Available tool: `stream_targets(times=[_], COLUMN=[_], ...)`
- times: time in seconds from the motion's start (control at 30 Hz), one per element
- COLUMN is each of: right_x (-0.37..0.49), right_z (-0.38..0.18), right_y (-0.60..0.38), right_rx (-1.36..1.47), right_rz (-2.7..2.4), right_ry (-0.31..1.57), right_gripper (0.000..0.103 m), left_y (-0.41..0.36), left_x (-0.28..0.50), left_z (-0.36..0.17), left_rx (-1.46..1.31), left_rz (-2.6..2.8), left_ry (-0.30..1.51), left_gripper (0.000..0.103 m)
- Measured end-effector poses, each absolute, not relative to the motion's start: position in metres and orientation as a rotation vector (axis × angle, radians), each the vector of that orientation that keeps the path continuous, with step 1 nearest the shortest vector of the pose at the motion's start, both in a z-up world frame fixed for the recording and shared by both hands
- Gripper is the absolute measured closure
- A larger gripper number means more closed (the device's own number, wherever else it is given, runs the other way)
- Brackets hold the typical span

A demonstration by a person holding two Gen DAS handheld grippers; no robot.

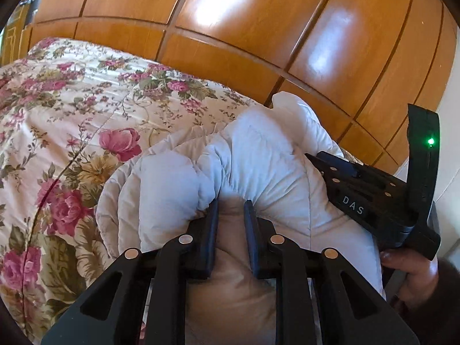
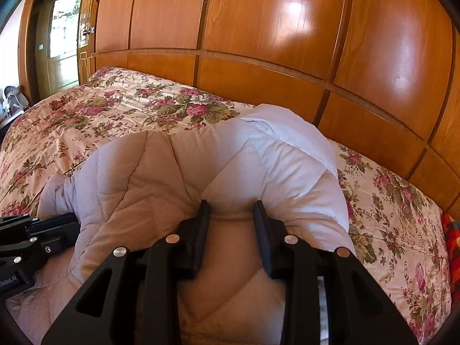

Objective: Fold small clothes

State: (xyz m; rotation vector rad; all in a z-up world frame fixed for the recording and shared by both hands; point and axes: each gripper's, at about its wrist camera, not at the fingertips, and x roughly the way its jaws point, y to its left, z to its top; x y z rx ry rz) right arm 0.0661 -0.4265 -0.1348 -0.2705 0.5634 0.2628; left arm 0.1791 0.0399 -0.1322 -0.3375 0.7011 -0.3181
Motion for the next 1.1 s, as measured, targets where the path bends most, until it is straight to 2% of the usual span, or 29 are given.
stream_targets(times=[0.07, 0.13, 0.23, 0.27, 0.3, 0.4, 0.47, 0.5, 0.53, 0.6, 0.7, 0.9, 1.1], right_x=[0.064, 0.059, 0.047, 0.041, 0.037, 0.025, 0.015, 0.011, 0.006, 0.001, -0.004, 0.005, 0.031], right_z=[-0.133, -0.129, -0.121, -0.117, -0.115, -0.109, -0.107, -0.107, -0.106, -0.107, -0.108, -0.117, -0.132], right_y=[-0.43, -0.434, -0.441, -0.445, -0.449, -0.462, -0.47, -0.473, -0.478, -0.485, -0.499, -0.53, -0.558], right_rx=[-0.259, -0.253, -0.23, -0.213, -0.2, -0.161, -0.155, -0.153, -0.15, -0.151, -0.128, 0.01, 0.22], right_rz=[0.266, 0.243, 0.205, 0.192, 0.189, 0.202, 0.196, 0.196, 0.197, 0.188, 0.195, 0.284, 0.474], right_ry=[0.555, 0.544, 0.516, 0.498, 0.49, 0.497, 0.504, 0.505, 0.508, 0.518, 0.544, 0.645, 0.801], right_gripper=[0.068, 0.06, 0.038, 0.025, 0.022, 0.02, 0.013, 0.008, 0.007, 0.004, 0.002, 0.002, 0.002], left_y=[0.041, 0.042, 0.046, 0.047, 0.046, 0.046, 0.049, 0.05, 0.052, 0.054, 0.056, 0.073, 0.088], left_x=[0.174, 0.169, 0.157, 0.152, 0.149, 0.141, 0.136, 0.134, 0.131, 0.127, 0.127, 0.14, 0.153], left_z=[-0.129, -0.123, -0.112, -0.109, -0.108, -0.104, -0.102, -0.101, -0.101, -0.1, -0.106, -0.127, -0.151], left_rx=[-0.339, -0.342, -0.351, -0.341, -0.331, -0.298, -0.298, -0.303, -0.311, -0.315, -0.324, -0.47, -0.612], left_rz=[-0.318, -0.313, -0.292, -0.282, -0.279, -0.269, -0.252, -0.254, -0.255, -0.233, -0.228, -0.307, -0.434], left_ry=[0.686, 0.677, 0.659, 0.65, 0.646, 0.64, 0.635, 0.633, 0.629, 0.622, 0.666, 0.777, 0.875], left_gripper=[0.084, 0.084, 0.084, 0.084, 0.084, 0.084, 0.076, 0.061, 0.042, 0.027, 0.026, 0.013, 0.01])
